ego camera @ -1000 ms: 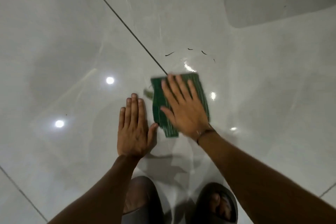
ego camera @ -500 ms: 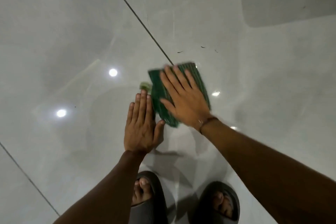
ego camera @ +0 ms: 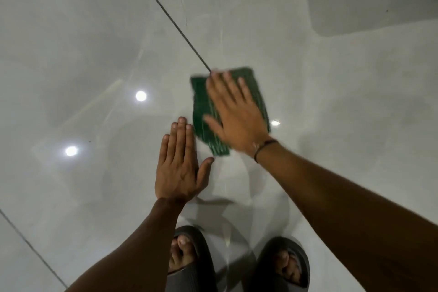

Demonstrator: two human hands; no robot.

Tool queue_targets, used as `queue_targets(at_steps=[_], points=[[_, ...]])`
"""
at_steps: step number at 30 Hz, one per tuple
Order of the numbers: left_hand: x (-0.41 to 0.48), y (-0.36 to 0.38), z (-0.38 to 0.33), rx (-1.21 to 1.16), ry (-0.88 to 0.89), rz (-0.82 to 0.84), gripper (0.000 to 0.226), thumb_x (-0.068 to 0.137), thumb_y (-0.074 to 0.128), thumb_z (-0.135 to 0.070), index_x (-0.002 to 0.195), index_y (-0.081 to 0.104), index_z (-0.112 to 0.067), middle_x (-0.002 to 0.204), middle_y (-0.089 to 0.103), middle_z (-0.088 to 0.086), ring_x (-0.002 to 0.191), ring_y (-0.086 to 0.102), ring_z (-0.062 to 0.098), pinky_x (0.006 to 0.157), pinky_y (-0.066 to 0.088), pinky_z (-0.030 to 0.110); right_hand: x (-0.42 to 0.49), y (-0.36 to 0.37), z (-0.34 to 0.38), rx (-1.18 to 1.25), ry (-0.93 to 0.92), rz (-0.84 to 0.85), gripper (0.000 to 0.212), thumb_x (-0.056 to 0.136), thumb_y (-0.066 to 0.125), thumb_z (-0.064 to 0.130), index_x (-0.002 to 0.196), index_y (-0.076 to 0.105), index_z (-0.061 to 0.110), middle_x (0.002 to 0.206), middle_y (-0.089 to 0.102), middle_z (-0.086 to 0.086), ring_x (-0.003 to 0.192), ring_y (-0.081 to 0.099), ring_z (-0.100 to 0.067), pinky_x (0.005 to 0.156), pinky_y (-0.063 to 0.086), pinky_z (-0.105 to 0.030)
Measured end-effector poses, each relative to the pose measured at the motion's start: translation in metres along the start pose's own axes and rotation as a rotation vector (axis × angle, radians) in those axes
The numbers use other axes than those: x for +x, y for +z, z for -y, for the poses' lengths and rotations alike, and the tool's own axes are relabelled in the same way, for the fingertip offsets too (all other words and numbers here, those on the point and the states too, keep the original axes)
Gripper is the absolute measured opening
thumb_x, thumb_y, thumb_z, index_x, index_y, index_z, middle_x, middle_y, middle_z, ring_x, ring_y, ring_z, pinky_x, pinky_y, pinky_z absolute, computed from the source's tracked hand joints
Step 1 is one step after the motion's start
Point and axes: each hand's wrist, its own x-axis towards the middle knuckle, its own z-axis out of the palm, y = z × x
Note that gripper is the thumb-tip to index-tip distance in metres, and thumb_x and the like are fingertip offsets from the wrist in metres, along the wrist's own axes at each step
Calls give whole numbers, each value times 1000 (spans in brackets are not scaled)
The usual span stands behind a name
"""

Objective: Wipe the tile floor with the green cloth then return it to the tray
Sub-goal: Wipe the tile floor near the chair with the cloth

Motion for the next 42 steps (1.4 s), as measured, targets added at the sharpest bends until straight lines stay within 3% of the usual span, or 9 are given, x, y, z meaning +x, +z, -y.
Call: queue_targets(at_steps=[3, 10, 17, 19, 24, 27, 35, 39, 42], points=[[1, 1, 2, 7, 18, -18, 97, 108, 29, -68, 178, 6, -4, 190, 1, 17, 178, 2, 33, 145, 5, 48, -63, 6, -37, -9, 18, 17, 89, 110, 33, 66, 176, 10, 11, 185, 8, -13, 173, 8, -33, 140, 10, -58], [1, 2, 2, 10, 10, -23, 98, 108, 32, -68, 178, 10, -3, 189, 4, 18, 178, 4, 34, 145, 6, 48, 31, -28, -80, 95, 725, -151, 86, 111, 20, 63, 175, 10, 6, 184, 11, -20, 171, 12, -40, 138, 13, -62], [2, 0, 0, 8, 16, -23, 98, 107, 29, -67, 178, 10, -2, 189, 4, 19, 178, 3, 34, 144, 5, 48, -19, 4, 5, -13, -93, 20, 88, 111, 33, 67, 176, 12, 12, 185, 10, -16, 172, 10, -37, 140, 8, -58], [2, -1, -1, 7, 15, -25, 97, 107, 28, -67, 178, 12, -2, 189, 4, 19, 178, 5, 34, 144, 7, 49, -73, 11, -18, -14, -101, 50, 88, 109, 36, 66, 176, 12, 14, 185, 9, -13, 173, 9, -34, 140, 9, -58], [0, 0, 1, 2, 4, -28, 97, 108, 33, -67, 178, 9, -5, 190, 2, 16, 178, 2, 32, 145, 3, 46, -81, -10, -112, 31, 712, -110, 83, 110, 32, 60, 175, 15, 11, 184, 16, -16, 170, 17, -40, 137, 16, -62], [1, -3, 0, -6, 3, -20, 96, 108, 34, -66, 178, 12, -3, 189, 5, 17, 178, 4, 33, 145, 4, 47, 5, -31, -116, 66, 916, -188, 87, 110, 18, 63, 174, 13, 5, 183, 14, -20, 170, 14, -42, 136, 16, -63], [1, -7, 2, -50, 28, 2, 97, 106, 28, -65, 178, 12, -3, 189, 5, 19, 178, 5, 35, 144, 8, 51, -59, 14, 18, -10, -41, 47, 89, 110, 35, 67, 176, 13, 11, 185, 11, -16, 172, 10, -36, 138, 15, -60], [0, -5, 3, -57, 27, -27, 96, 108, 33, -66, 178, 14, -3, 189, 9, 19, 177, 9, 36, 144, 11, 51, -154, 12, -50, 20, 223, 60, 85, 107, 42, 60, 175, 20, 14, 184, 17, -12, 171, 18, -34, 135, 24, -62], [0, -4, 3, -61, 25, -29, 98, 107, 34, -66, 178, 12, -3, 189, 6, 18, 178, 5, 33, 145, 6, 48, -98, -11, -105, 63, 762, -92, 83, 111, 30, 58, 175, 13, 8, 184, 13, -15, 171, 14, -38, 138, 16, -61]])
